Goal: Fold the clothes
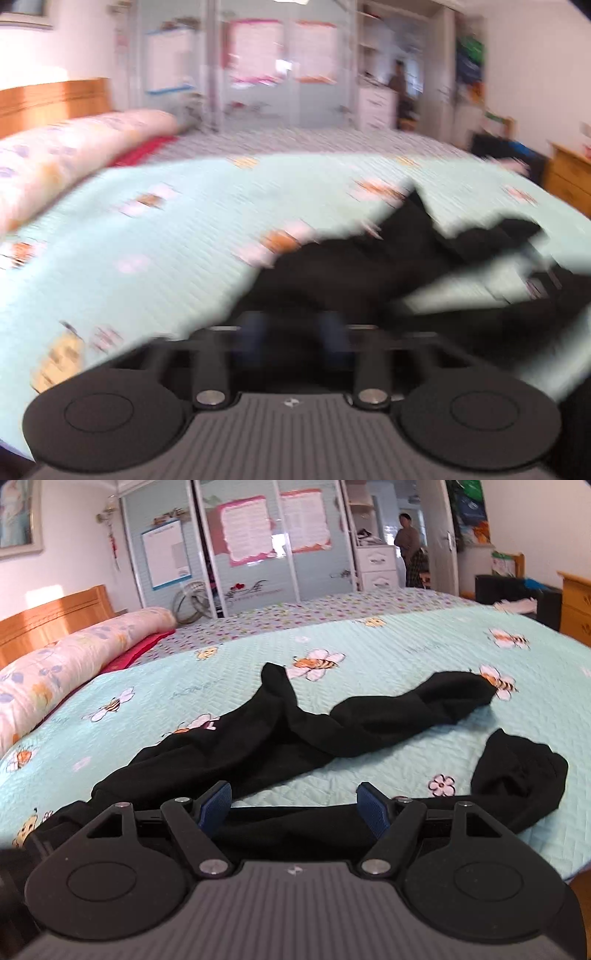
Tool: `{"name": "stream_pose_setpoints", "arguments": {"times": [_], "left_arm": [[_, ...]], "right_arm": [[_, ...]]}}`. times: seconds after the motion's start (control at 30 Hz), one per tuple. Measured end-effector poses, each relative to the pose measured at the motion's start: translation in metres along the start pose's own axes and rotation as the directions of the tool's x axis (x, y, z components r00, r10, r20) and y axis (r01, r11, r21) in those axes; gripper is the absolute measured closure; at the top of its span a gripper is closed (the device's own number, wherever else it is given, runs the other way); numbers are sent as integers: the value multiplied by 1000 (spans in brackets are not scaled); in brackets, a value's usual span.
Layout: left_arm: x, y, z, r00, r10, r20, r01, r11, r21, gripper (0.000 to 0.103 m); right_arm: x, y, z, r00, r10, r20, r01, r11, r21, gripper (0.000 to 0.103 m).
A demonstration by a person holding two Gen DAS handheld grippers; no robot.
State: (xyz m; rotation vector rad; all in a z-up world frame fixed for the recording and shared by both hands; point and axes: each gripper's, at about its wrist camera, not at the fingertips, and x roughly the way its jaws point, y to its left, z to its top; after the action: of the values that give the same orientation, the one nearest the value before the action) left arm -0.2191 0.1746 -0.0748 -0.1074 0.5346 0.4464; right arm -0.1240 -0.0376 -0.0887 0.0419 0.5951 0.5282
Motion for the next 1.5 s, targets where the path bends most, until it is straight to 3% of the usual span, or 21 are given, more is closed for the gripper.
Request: {"name": "stream_pose_setpoints", "arguments": {"times": [0.07, 0.17, 0.23, 0.27, 0.3, 0.33, 0.43, 0.6, 0.7, 0.8, 0.9, 1.0, 1.07, 1.1, 1.17, 1.2, 1.23, 1.33, 1.4, 1.47, 1.5], "left_arm": [[22, 16, 14, 999, 50, -11, -51, 999, -18, 32], [69, 39, 12, 979, 65, -193, -89, 989, -116, 32], [83, 43, -1, 965, 16, -262, -70, 978, -198, 40], [84, 41, -8, 964, -13, -264, -47, 974, -221, 61], [77, 32, -13, 970, -30, -242, -21, 978, -209, 86], [69, 19, -17, 974, -47, -222, 6, 983, -181, 93], [41, -25, -39, 980, -85, -178, 80, 996, -34, 99], [14, -75, -78, 983, -110, -148, 140, 968, 208, 99], [18, -70, -82, 981, -125, -150, 153, 969, 195, 99], [20, -59, -81, 977, -158, -146, 180, 972, 151, 98], [15, -56, -83, 975, -177, -132, 195, 972, 135, 98], [13, -51, -83, 972, -198, -125, 212, 971, 113, 98], [10, -46, -83, 970, -211, -122, 223, 970, 95, 97], [7, -42, -81, 970, -215, -112, 224, 971, 80, 97], [-1, -34, -79, 971, -222, -92, 227, 973, 49, 95], [-7, -29, -76, 973, -220, -70, 222, 974, 32, 92], [-14, -22, -73, 975, -216, -45, 217, 976, 14, 90], [-38, -1, -66, 984, -174, 44, 175, 984, -33, 72], [-48, 9, -66, 989, -128, 71, 132, 990, -50, 64], [-51, 17, -67, 993, -95, 67, 99, 993, -60, 63], [-49, 19, -68, 995, -84, 49, 87, 994, -62, 60]], "right_arm": [[1, 2, 0, 1000, 0, -9, 0, 1000, 12, 28], [1, 3, -1, 1000, 4, -25, -3, 1000, 28, 28], [-2, 3, -2, 1000, -2, -27, 3, 1000, 18, 28], [-3, 3, -2, 1000, -6, -27, 6, 1000, 12, 28], [-4, 3, -2, 1000, -9, -26, 9, 1000, 8, 28], [-5, 2, -2, 1000, -12, -24, 12, 1000, 5, 28], [-2, 2, -2, 999, -19, -30, 19, 1000, -2, 28], [6, 32, 18, 999, 41, 7, -41, 998, -54, 28], [19, 71, 40, 988, 157, -7, -157, 981, -117, 20], [48, 127, 48, 959, 258, -113, -278, 935, -220, 20], [82, 191, 33, 937, 258, -233, -335, 852, -401, 20], [118, 239, 1, 944, 118, -310, -288, 752, -592, 21], [143, 249, -19, 946, -8, -324, -222, 711, -667, 31], [152, 244, -22, 938, -29, -347, -221, 721, -657, 51], [153, 226, -6, 922, 34, -385, -252, 808, -532, 60], [145, 213, 9, 929, 88, -360, -255, 856, -449, 84], [133, 199, 26, 940, 128, -316, -249, 893, -376, 98], [85, 147, 74, 979, 163, -118, -186, 958, -219, 103], [60, 112, 90, 994, 95, -47, -102, 978, -183, 103], [42, 86, 95, 997, 66, -39, -72, 984, -160, 102], [35, 77, 93, 996, 68, -55, -76, 985, -153, 95]]}}
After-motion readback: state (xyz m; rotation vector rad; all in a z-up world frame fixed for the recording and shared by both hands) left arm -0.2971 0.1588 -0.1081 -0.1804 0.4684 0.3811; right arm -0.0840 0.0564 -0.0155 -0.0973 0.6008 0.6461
